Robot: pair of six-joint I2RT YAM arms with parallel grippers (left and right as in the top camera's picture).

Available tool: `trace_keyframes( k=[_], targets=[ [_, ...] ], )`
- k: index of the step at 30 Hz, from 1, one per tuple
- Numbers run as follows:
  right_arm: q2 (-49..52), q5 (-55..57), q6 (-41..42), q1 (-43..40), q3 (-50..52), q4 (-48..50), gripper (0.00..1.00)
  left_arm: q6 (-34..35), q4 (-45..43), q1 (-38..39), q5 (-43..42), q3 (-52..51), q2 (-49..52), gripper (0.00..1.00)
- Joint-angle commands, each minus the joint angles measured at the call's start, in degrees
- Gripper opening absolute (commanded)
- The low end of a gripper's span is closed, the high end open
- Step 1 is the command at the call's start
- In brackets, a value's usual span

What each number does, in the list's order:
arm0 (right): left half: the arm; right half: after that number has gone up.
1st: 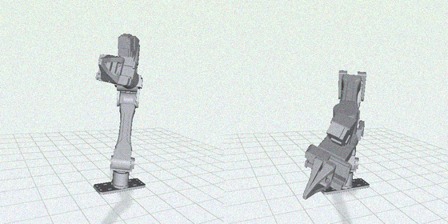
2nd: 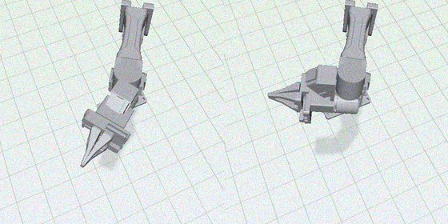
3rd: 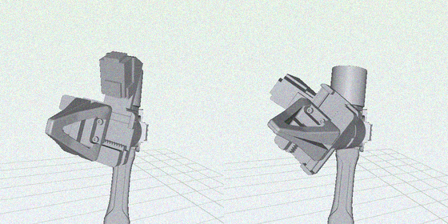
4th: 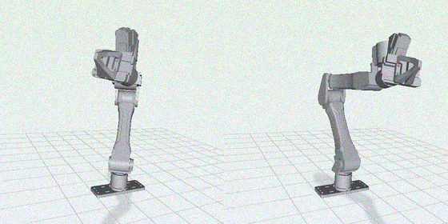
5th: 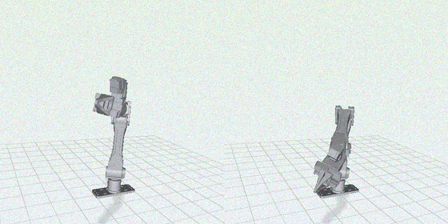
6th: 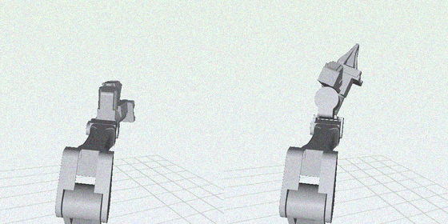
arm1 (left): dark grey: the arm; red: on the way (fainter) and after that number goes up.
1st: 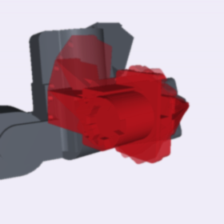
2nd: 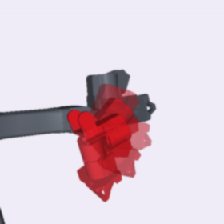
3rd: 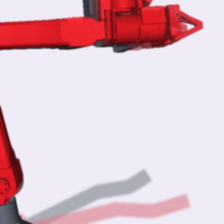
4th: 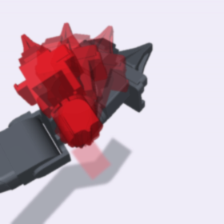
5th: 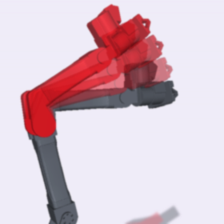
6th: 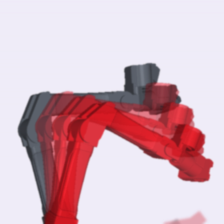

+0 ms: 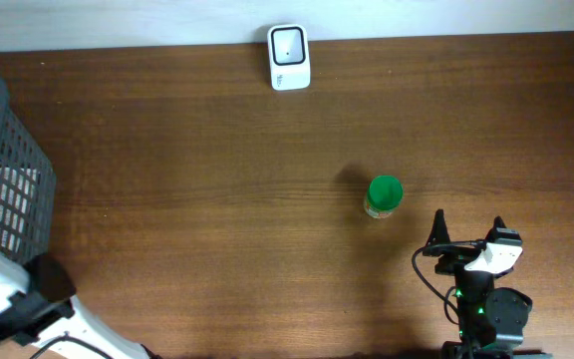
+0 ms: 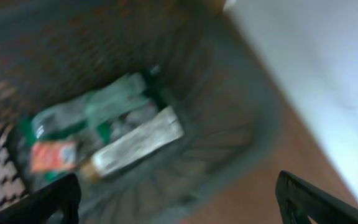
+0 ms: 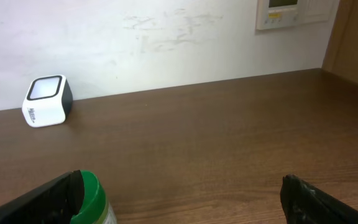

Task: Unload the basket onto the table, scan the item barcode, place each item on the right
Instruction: 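Return left gripper into the basket toward the white tube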

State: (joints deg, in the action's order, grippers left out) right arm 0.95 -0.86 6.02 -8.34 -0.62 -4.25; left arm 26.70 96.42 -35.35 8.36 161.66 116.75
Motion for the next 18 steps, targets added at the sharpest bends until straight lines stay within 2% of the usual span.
trace_keyframes(
  k=[1, 5, 8, 11, 13, 18],
  targets=[
    [-0.11, 0.7, -0.02, -0.31, 0.31, -0.31, 0.98, 0.28, -0.48, -5.73, -1.73, -9.14, 0.39, 0.98],
    [-0.11, 0.7, -0.02, -0.31, 0.31, -0.31, 0.98, -5.38, -5.09, -9.62, -2.54, -20.94, 0.39, 0.96],
    [-0.11, 0.7, -0.02, -0.31, 0.31, -0.31, 0.98, -12.13, -11.85, -12.15, -7.65, -30.49, 0.39, 0.95],
    [-0.11, 0.7, -0.02, -0.31, 0.31, -0.31, 0.98, -23.58, -18.82, -14.19, -17.51, -39.52, 0.39, 0.94],
    [-0.11, 0.7, -0.02, -0.31, 0.31, -0.31, 0.98, -30.4, -22.95, -14.88, -21.11, -45.53, 0.39, 0.94],
    [-0.11, 0.7, -0.02, -0.31, 0.31, -0.31, 0.98, -34.88, -33.77, -15.08, -20.76, -56.72, 0.46, 0.95]
  ],
)
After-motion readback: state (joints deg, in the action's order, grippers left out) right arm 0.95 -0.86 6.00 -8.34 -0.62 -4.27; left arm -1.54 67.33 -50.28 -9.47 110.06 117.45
